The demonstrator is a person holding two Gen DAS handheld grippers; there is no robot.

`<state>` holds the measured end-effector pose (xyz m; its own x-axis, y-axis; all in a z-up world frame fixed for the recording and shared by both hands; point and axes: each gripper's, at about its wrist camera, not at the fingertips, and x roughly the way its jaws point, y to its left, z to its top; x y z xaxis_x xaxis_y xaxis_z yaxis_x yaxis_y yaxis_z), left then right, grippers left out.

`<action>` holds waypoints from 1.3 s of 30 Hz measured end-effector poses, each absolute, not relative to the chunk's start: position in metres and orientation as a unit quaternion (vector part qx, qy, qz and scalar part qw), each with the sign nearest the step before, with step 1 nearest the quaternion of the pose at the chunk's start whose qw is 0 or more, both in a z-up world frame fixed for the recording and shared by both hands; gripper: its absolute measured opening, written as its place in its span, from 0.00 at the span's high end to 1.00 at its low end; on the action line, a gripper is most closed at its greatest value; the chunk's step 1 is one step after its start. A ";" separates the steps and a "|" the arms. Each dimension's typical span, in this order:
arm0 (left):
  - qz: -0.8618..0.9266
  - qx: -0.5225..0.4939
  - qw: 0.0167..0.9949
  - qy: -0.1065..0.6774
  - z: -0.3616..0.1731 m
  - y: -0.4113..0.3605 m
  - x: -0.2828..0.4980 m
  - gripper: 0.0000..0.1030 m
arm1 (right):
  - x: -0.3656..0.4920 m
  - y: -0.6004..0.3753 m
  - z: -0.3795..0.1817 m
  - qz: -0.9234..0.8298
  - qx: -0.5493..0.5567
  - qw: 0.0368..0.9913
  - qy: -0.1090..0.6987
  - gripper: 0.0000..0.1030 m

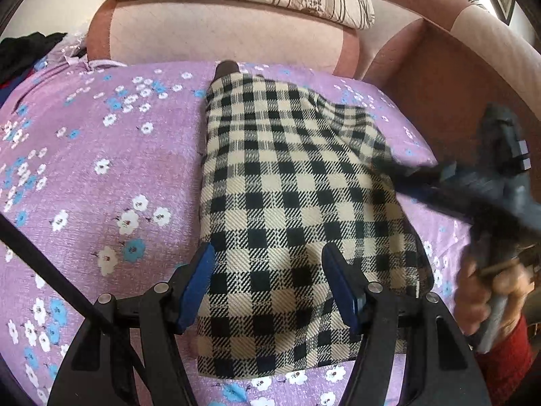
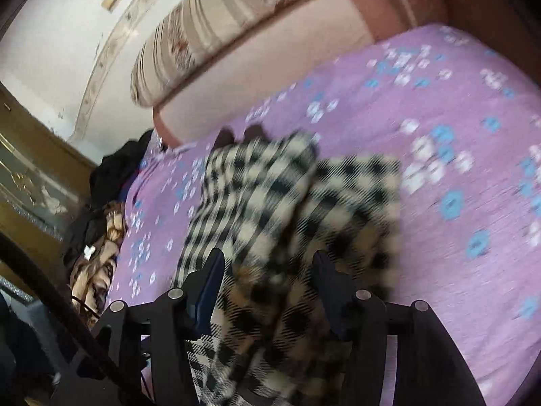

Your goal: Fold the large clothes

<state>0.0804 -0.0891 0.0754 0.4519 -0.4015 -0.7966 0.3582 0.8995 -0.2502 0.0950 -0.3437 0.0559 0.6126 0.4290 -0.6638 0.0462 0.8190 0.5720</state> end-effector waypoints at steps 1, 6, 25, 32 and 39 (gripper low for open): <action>-0.224 -0.019 0.855 0.468 0.080 -0.089 0.080 0.37 | 0.099 -0.332 0.051 0.116 0.265 0.852 0.437 0.73; -0.218 -0.002 0.872 0.438 0.095 -0.086 0.076 0.37 | 0.094 -0.320 0.075 0.117 0.237 0.870 0.415 0.90; -0.229 -0.007 0.837 0.496 0.058 -0.094 0.072 0.37 | 0.036 -0.347 0.087 0.079 0.238 0.869 0.427 0.37; -0.204 -0.014 0.852 0.482 0.075 -0.070 0.052 0.37 | 0.002 -0.296 0.053 0.099 0.182 0.848 0.488 0.92; -0.196 -0.003 0.862 0.467 0.088 -0.066 0.042 0.37 | -0.013 -0.322 0.071 0.049 0.179 0.868 0.460 0.93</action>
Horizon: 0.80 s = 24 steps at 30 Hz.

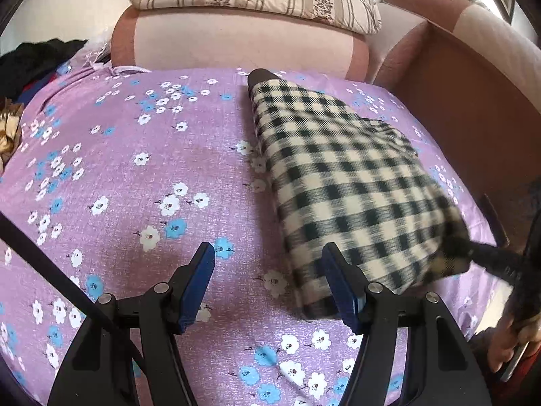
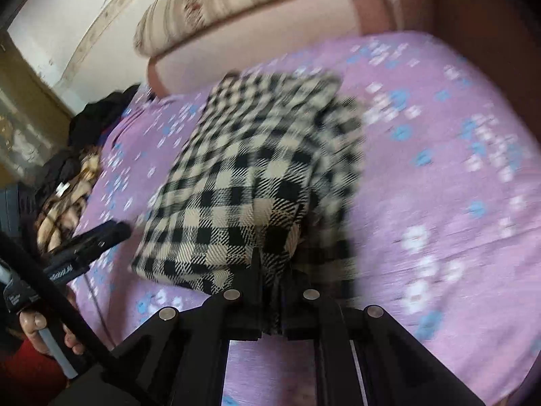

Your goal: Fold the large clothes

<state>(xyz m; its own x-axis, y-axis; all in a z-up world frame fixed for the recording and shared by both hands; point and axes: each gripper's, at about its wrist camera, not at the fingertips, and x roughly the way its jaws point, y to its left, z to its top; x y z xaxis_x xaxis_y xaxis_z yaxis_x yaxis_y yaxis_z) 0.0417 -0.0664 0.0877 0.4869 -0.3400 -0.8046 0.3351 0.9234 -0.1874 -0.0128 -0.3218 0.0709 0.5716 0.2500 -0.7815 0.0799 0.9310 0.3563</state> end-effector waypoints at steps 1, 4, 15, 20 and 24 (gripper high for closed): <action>-0.198 0.004 0.861 0.468 0.085 -0.071 0.041 0.37 | -0.016 -0.324 0.072 0.041 0.177 0.869 0.460 0.93; -0.200 0.038 0.854 0.479 0.067 -0.092 0.041 0.37 | -0.015 -0.327 0.063 0.020 0.160 0.861 0.482 0.93; -0.189 0.107 0.843 0.493 0.045 -0.112 0.044 0.37 | -0.025 -0.372 0.076 -0.010 0.224 0.875 0.430 0.66; -0.182 0.092 0.845 0.495 0.038 -0.115 0.045 0.37 | -0.007 -0.374 0.103 0.037 0.261 0.901 0.344 0.65; -0.180 0.091 0.847 0.491 0.037 -0.115 0.045 0.37 | 0.041 -0.346 0.079 0.102 0.261 0.876 0.393 0.65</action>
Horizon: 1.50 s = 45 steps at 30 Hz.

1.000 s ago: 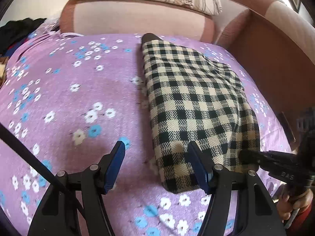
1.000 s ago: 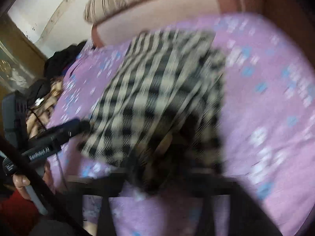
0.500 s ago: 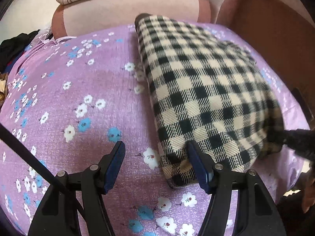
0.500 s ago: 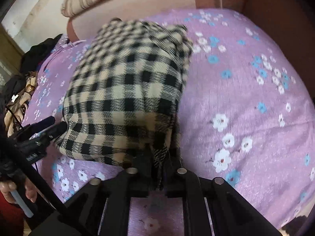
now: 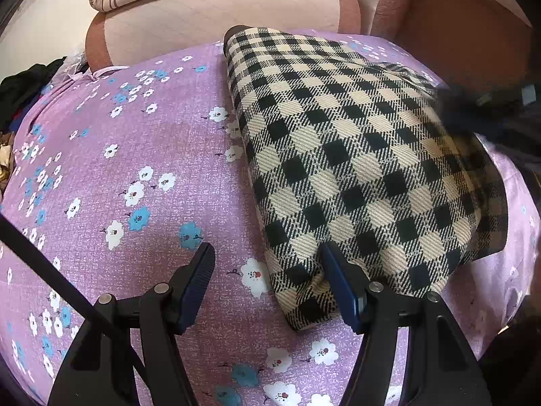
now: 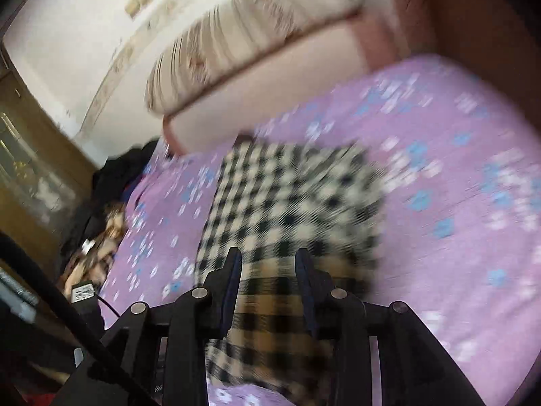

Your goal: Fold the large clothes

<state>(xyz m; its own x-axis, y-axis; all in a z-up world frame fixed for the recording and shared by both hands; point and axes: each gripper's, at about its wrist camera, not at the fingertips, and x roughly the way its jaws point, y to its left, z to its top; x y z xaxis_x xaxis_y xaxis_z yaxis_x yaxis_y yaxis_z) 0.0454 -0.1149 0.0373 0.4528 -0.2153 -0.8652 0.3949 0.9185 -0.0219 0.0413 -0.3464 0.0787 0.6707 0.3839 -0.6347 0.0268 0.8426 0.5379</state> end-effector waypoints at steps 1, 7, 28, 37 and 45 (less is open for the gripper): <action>-0.183 0.089 0.848 0.490 0.037 -0.113 0.045 0.37 | 0.047 -0.343 0.069 0.105 0.265 0.866 0.412 0.66; -0.203 0.058 0.848 0.487 0.048 -0.095 0.035 0.38 | 0.043 -0.360 0.056 -0.015 0.210 0.869 0.448 0.81; -0.280 -0.122 0.783 0.542 0.034 -0.112 0.151 0.14 | 0.099 -0.410 0.003 0.050 0.349 0.824 0.443 0.12; -0.292 -0.097 0.772 0.556 0.028 -0.136 0.152 0.54 | 0.121 -0.397 -0.001 0.106 0.377 0.812 0.432 0.45; -0.273 -0.085 0.801 0.526 0.069 -0.101 0.161 0.69 | 0.142 -0.341 0.042 0.149 0.339 0.836 0.405 0.61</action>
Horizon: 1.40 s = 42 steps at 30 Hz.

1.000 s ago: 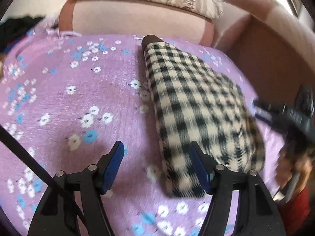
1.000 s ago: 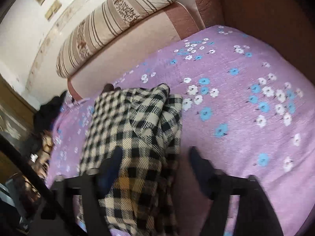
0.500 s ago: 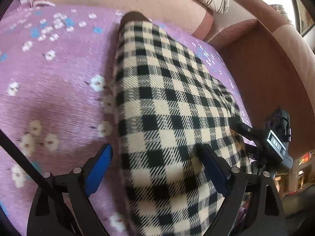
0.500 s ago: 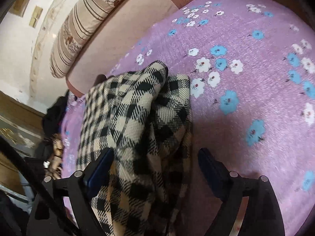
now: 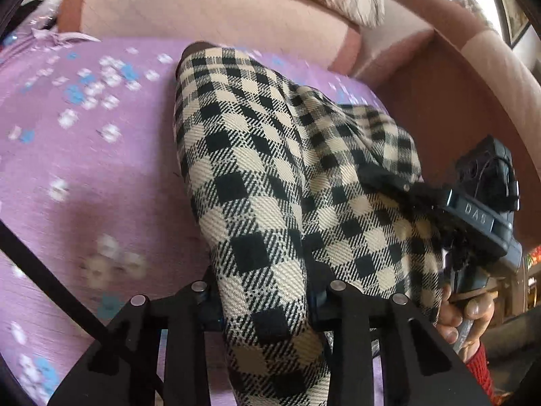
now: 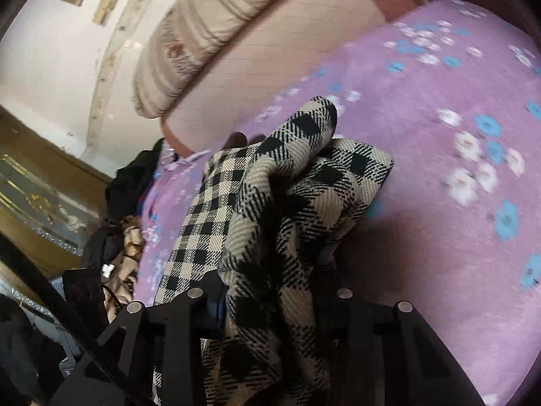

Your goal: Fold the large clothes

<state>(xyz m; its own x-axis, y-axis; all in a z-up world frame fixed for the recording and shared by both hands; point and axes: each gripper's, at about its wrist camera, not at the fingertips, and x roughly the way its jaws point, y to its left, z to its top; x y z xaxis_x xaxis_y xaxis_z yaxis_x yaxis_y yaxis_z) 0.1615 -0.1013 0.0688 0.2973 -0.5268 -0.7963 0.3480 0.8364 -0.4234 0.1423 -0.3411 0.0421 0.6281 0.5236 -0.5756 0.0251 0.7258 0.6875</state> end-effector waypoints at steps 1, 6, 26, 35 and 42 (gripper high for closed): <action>-0.266 -0.087 0.806 0.521 0.075 -0.091 0.167 0.70 | 0.145 -0.336 0.045 0.153 0.338 0.837 0.403 0.62; -0.237 -0.085 0.822 0.511 0.083 -0.057 0.181 0.69 | 0.169 -0.298 0.053 0.170 0.328 0.839 0.398 0.63; -0.202 -0.104 0.846 0.482 0.089 0.018 0.133 0.40 | 0.126 -0.278 0.101 0.154 0.257 0.881 0.367 0.56; -0.198 0.009 0.837 0.510 0.044 -0.011 0.096 0.52 | 0.091 -0.238 0.047 0.195 0.202 0.836 0.471 0.72; -0.189 -0.023 0.830 0.525 0.028 0.003 0.099 0.49 | 0.087 -0.267 0.015 0.139 0.217 0.823 0.506 1.00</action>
